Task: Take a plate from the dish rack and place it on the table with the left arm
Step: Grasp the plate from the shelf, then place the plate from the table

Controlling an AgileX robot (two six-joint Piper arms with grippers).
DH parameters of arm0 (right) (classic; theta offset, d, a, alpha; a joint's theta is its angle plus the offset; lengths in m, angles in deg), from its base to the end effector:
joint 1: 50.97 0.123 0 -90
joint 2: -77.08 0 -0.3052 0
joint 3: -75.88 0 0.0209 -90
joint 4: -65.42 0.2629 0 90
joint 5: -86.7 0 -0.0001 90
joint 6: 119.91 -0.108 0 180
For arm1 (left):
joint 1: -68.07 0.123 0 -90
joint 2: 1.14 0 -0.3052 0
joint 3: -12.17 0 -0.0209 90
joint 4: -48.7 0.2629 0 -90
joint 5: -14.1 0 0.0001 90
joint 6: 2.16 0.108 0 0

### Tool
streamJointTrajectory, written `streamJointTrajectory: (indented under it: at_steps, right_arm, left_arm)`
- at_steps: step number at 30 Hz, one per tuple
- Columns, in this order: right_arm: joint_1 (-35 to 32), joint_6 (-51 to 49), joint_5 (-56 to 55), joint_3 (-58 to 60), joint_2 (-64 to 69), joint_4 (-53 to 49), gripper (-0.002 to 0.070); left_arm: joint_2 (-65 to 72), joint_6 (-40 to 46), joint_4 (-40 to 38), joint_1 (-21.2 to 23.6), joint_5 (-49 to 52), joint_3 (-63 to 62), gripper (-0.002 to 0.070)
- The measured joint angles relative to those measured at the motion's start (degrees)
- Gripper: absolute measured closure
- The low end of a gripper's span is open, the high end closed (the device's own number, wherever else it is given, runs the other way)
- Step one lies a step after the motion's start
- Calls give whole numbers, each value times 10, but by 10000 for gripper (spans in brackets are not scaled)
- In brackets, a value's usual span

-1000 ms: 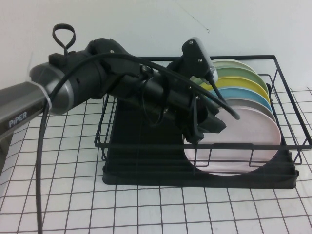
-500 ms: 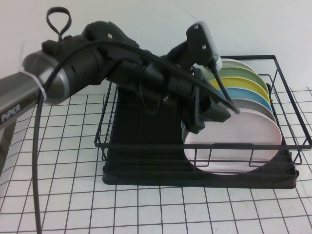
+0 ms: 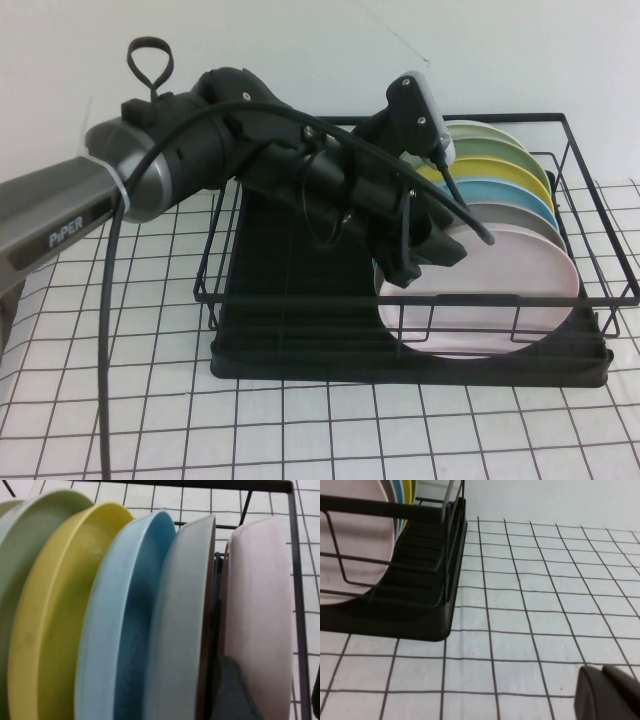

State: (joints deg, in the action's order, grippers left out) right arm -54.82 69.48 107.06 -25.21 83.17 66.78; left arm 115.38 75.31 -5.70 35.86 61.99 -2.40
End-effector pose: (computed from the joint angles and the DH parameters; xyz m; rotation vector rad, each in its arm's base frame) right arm 0.0606 -0.0032 0.1704 -0.0743 1.8395 -0.1387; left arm 0.3535 -0.2998 0.3015 1.4943 1.7043 -0.7357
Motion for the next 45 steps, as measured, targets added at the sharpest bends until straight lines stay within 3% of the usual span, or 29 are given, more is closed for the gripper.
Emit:
streamJointTrajectory:
  at_steps: [14,17,19,26,35,39,45]
  right_arm:
    - [0,0,0,0,0,0,678]
    - [0,0,0,0,0,0,678]
    - [0,0,0,0,0,0,678]
    - [0,0,0,0,0,0,678]
    - [0,0,0,0,0,0,678]
    - [0,0,0,0,0,0,678]
    - [0,0,0,0,0,0,678]
  left_arm:
    - [39,25,-1,0,-29,-1,367]
    - [47,27,-5,0,-30,-1,434]
    - [48,30,-5,0,-41,-1,545]
    - [33,12,-1,0,-53,-1,550]
    - [-86,-20,2,0,-77,-1,572]
    - [-135,-95,15,0,-66,-1,572]
    - [-197,-346,132,0,57,-8,573]
